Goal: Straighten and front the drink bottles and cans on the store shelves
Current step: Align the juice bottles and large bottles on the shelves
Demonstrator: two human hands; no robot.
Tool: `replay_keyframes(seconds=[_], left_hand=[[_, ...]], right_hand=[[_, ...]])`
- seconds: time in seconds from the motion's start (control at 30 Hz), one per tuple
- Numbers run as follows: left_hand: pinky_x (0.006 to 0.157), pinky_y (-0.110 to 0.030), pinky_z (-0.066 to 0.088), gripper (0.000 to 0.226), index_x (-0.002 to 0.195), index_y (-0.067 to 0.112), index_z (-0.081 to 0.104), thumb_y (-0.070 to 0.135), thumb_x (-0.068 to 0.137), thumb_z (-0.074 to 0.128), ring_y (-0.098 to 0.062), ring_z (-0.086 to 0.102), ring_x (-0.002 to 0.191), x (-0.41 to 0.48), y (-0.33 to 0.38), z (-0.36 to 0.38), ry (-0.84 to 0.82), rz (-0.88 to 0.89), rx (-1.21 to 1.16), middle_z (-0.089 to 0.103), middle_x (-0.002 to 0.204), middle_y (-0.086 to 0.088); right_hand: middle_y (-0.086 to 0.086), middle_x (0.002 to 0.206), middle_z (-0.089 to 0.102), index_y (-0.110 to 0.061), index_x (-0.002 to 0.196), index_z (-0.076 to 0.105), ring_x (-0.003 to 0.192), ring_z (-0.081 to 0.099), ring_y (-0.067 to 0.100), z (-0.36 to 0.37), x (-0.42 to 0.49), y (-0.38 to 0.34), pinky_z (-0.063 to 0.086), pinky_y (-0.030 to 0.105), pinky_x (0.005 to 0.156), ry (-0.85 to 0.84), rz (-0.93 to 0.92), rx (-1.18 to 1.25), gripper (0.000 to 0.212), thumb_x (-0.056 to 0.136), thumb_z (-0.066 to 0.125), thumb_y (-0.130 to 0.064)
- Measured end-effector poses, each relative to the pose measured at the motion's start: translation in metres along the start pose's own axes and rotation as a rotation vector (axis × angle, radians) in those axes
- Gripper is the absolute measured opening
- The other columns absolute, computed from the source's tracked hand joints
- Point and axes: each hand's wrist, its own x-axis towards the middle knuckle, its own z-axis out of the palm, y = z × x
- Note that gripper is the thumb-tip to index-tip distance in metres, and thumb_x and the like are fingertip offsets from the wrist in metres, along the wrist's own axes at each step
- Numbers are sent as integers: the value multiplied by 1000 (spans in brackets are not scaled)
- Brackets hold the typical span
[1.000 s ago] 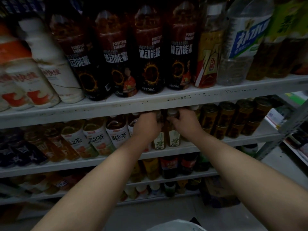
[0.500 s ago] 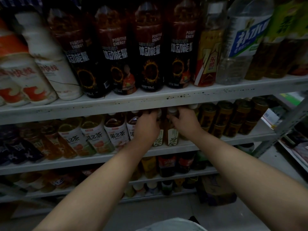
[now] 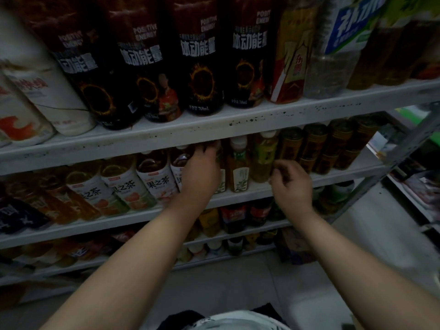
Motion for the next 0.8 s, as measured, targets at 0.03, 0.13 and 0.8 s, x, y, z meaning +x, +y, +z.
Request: replay_keyframes(seconds=[0.03, 0.13, 0.8], left_hand=[[72, -41, 49, 51, 137, 20, 44, 13, 88, 55, -38, 57, 100, -1, -1, 1, 22, 10, -20, 49, 127, -15], [83, -37, 48, 51, 136, 15, 45, 14, 86, 57, -32, 52, 112, -15, -3, 9, 125, 143, -160, 45, 136, -14], [53, -13, 42, 13, 88, 19, 54, 20, 81, 66, -5, 45, 63, -85, 26, 207, -906, -390, -346, 51, 78, 3]], right_hand=[[-2, 94, 59, -10, 105, 65, 83, 59, 15, -3, -8, 11, 41, 21, 72, 7, 59, -22, 19, 90, 55, -15], [5, 94, 64, -11, 102, 66, 85, 60, 19, -12, -32, 47, 40, 22, 73, 6, 229, -131, 18, 88, 56, -17], [5, 145, 37, -19, 141, 37, 120, 42, 15, -13, -7, 167, 31, 12, 87, -858, 327, -262, 56, 90, 58, -29]])
